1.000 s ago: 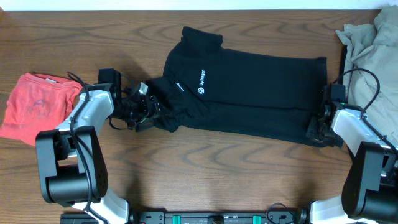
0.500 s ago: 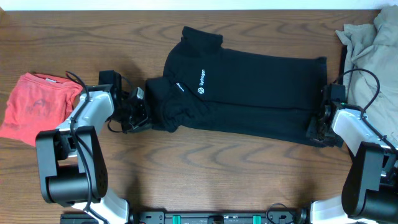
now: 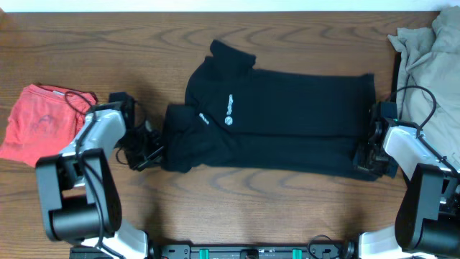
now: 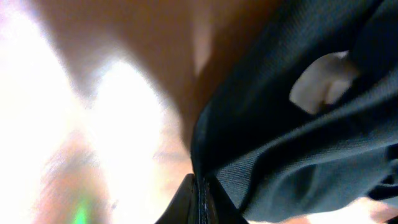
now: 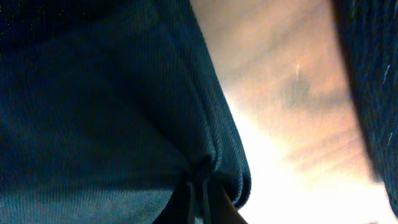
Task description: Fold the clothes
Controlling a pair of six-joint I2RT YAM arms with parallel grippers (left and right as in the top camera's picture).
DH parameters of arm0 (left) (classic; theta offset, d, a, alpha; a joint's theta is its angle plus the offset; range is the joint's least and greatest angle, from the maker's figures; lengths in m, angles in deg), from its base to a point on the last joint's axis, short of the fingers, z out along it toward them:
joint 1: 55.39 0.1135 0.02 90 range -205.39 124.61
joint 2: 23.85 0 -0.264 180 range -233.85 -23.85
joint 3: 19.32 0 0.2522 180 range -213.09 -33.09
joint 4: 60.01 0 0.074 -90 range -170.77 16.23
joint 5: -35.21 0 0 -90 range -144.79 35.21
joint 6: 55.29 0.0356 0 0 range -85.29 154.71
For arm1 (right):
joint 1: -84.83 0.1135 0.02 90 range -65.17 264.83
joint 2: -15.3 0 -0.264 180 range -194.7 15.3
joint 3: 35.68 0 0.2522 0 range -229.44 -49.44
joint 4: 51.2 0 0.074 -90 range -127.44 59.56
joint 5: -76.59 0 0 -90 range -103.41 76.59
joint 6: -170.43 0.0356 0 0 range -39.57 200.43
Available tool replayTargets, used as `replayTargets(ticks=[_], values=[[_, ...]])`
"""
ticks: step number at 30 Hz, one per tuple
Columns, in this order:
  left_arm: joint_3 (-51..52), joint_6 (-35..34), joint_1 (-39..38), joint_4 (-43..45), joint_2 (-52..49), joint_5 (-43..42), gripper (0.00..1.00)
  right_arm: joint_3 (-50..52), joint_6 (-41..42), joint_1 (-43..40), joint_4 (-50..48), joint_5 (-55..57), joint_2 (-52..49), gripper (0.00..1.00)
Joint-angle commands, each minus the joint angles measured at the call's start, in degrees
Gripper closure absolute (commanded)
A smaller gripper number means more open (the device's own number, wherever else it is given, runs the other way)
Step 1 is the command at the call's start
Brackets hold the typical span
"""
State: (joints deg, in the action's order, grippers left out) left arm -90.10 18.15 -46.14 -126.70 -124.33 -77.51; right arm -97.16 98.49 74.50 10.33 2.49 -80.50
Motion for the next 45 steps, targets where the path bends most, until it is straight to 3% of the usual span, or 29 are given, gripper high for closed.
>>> replayTargets(ticks=[1,10,12,13,14,16,17,24,30,36,45], values=[[0.3,-1.8,2.2,-3.7,4.9,4.2,0.94,1.9,5.5,-0.6,2.9,-1.4,-1.7,0.99],[0.3,-1.7,2.6,-9.1,16.0,7.3,0.91,0.5,5.6,-0.6,2.5,-5.0,-0.1,0.95],[0.2,-1.5,2.6,-7.8,17.9,7.3,0.67,-1.3,5.4,-0.6,2.6,-5.7,1.4,0.91],[0.1,-1.6,2.6,-7.0,18.5,7.3,0.59,-2.3,5.5,-0.6,2.6,-6.1,2.2,0.87],[-0.1,-1.6,2.6,-6.0,19.1,7.3,0.53,-3.5,5.4,-0.6,2.7,-6.6,3.3,0.78],[-0.8,-1.6,2.6,-3.7,19.7,7.3,0.43,-5.9,5.4,-0.6,2.9,-7.8,5.5,0.36],[-1.3,-1.6,2.5,-2.3,19.8,7.0,0.41,-7.0,5.4,-0.6,3.0,-8.3,6.6,0.27],[-4.4,0.5,-1.9,15.1,18.5,3.0,0.33,-9.8,1.1,-0.5,2.0,-16.6,12.4,0.27],[-9.3,6.8,-9.7,27.3,9.7,3.4,0.28,-9.8,-1.6,-0.5,3.1,-22.7,13.3,0.24],[-19.7,11.7,-14.3,32.3,-5.3,4.2,0.25,-9.8,-1.6,-0.5,4.5,-25.4,13.3,0.23],[-28.9,11.7,-16.7,36.6,-21.3,4.1,0.25,-9.8,-1.6,0.6,5.2,-26.1,13.3,0.23]])
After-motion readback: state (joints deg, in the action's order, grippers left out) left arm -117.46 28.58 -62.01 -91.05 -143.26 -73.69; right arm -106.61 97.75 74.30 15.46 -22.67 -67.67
